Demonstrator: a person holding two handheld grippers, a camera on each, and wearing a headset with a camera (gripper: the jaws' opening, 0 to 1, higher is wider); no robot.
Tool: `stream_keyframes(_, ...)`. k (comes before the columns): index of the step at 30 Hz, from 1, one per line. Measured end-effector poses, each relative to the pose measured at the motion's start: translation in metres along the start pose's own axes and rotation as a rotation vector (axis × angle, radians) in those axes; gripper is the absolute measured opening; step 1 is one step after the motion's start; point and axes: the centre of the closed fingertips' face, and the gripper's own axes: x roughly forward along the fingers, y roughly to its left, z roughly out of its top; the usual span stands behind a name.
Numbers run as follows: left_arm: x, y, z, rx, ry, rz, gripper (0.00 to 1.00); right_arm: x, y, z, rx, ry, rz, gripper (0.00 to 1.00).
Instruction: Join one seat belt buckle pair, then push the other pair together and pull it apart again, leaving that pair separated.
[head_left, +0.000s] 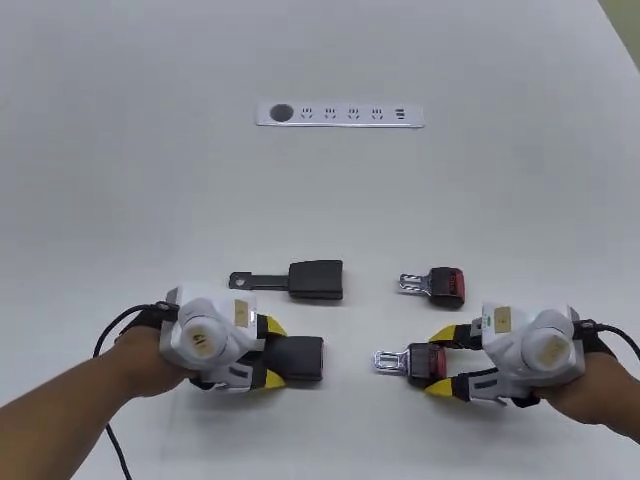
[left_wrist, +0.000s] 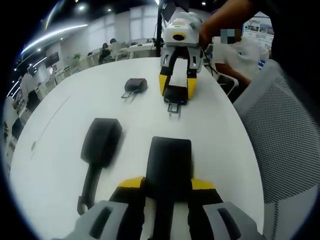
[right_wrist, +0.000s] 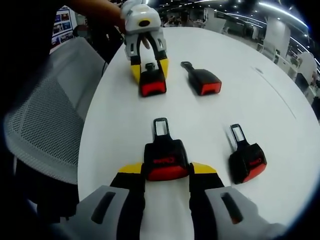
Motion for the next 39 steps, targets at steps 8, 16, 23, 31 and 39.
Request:
stream_keyframes(8,0.000,0.000,0.001,-0.013,0.006,-0.002,0.33,0.008,0.001,0.020,-0.009,-0.029,0.010,0.33)
stream_keyframes(16,0.000,-0.001,0.001,0.011,0.019,-0.002,0.33,0.019,0.000,0.033,-0.005,-0.054,0.018,0.32)
stream_keyframes(23,0.002,0.001,-0.002,0.018,0.020,-0.005,0.33,0.026,-0.001,0.047,-0.009,-0.067,0.015,0.32)
stream_keyframes(31,0.003,0.001,0.001,0.017,0.025,-0.003,0.33,0.032,-0.002,0.054,-0.014,-0.064,0.024,0.32)
stream_keyframes(39,0.004,0.000,0.003,0.018,0.039,-0.002,0.33,0.041,-0.003,0.054,-0.001,-0.055,0.020,0.32)
